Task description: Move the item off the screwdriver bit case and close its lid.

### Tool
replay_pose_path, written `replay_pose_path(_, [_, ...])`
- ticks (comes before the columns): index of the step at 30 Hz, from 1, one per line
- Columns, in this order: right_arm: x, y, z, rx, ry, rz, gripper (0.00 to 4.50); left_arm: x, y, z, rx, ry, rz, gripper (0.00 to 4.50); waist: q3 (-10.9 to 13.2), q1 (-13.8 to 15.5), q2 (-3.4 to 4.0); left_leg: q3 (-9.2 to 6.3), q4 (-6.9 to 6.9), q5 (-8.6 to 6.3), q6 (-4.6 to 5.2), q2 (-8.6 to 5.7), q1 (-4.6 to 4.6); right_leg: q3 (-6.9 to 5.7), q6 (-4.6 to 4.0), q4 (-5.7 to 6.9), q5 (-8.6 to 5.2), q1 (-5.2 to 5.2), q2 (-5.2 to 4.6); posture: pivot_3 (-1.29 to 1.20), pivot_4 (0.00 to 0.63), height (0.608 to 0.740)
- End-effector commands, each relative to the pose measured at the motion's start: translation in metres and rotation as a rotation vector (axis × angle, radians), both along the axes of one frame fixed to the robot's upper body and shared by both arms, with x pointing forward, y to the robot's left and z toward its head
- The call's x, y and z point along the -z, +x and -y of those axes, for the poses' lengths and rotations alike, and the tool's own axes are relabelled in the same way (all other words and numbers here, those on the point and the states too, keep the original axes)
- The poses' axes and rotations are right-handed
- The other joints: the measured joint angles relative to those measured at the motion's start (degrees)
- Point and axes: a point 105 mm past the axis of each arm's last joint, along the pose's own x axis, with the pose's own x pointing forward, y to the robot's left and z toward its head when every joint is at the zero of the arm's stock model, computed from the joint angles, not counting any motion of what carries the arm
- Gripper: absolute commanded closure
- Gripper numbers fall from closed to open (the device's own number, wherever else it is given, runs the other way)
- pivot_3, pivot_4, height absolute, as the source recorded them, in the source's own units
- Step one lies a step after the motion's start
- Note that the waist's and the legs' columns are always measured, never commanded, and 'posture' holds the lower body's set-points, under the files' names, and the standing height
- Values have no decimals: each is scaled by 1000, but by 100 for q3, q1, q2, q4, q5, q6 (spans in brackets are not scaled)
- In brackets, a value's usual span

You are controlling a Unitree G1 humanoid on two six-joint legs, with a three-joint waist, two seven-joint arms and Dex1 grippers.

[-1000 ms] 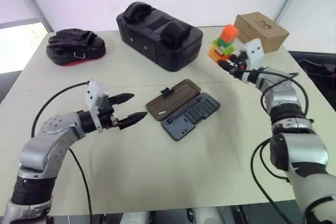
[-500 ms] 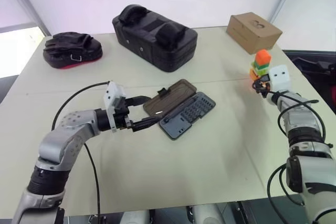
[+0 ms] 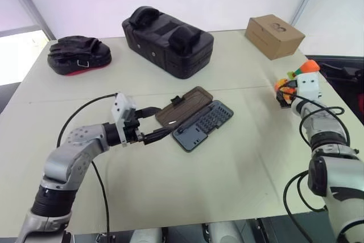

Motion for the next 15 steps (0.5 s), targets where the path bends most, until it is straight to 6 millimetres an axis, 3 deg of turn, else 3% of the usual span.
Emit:
replay_pose_path(1, [-32,0,1,-29,-91,93,59,-14,-1,-7,-34,-9,68,0,0,3,0,0,0,0,0,0,-1,1,0,0,0,0,0,0,150,740])
replay_pose_path(7, [-43,-35,-25,-189,-118,87,59,-12,0,-14,-70,-17,59,0,0,47,1,-7,0,-3,4,3,-2,-1,3,0,-2,0,-1,0,150,740])
replay_pose_path(11, [-48,-77,-83,-564,-40,-38,59,-12,4,-18,-77,-20,48,0,0,99,2,-7,4,-4,6,2,2,-2,4,1,-2,5,-1,0,150,740])
replay_pose_path(15, [-60,-91,-94,-648,-59,-70,59,-13,10,-22,-85,-12,51,0,1,94,0,-4,5,-7,11,5,7,-2,5,0,-2,8,2,0,150,740])
